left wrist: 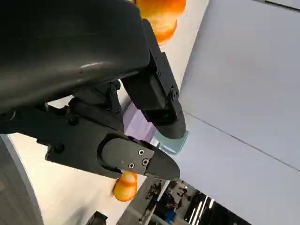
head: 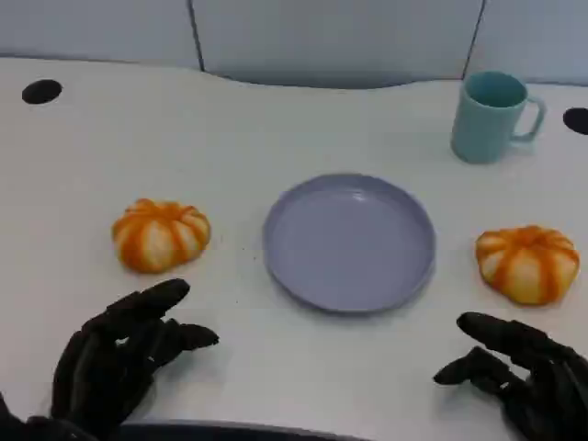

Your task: Grasp the bread from the table and place it into the plate.

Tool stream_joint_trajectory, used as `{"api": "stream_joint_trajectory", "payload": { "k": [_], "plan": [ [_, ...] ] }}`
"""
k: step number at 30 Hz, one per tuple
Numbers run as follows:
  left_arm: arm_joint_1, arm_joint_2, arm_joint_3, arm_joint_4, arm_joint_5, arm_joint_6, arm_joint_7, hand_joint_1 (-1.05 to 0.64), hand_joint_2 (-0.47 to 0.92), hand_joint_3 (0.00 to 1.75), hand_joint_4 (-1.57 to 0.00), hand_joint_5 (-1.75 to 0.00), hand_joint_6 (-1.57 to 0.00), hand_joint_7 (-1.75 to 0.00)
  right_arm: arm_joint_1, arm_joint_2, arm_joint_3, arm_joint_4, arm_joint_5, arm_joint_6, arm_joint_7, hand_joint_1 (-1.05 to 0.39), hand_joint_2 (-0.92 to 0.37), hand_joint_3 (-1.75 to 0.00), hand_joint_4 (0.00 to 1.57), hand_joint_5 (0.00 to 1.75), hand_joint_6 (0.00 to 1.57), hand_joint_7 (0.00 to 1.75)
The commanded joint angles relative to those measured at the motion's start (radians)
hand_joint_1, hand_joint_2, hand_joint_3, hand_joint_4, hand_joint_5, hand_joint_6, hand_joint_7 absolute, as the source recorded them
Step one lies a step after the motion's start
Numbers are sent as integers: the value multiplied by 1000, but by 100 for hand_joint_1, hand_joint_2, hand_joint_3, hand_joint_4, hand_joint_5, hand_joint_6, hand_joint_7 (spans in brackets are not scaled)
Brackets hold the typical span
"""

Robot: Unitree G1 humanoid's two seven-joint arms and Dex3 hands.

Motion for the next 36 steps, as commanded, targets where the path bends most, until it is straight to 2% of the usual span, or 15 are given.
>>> {"api": "stream_joint_trajectory", "payload": {
  "k": [1,26,32,36],
  "plan": [
    [11,18,5,-9,6,-6,7,-71,92,4,-73,-99,-106,-1,16,-10,0,-23,4,10,-12,-76,-92,-28,62,105,100,6],
    [23,17,-3,-37,12,-41,-4,-69,92,7,-71,-98,-106,-1,22,-9,4,-27,10,6,-5,-76,-92,-28,62,104,100,6],
    [56,16,-48,-126,100,-195,51,-69,92,18,-56,-102,-96,0,29,-7,14,-39,1,9,-21,-76,-92,-28,62,104,100,6],
    [73,42,-93,-207,196,-280,121,-66,92,25,-32,-120,-85,0,28,-8,17,-36,6,11,-16,-76,-92,-29,62,104,100,6]
  ]
}}
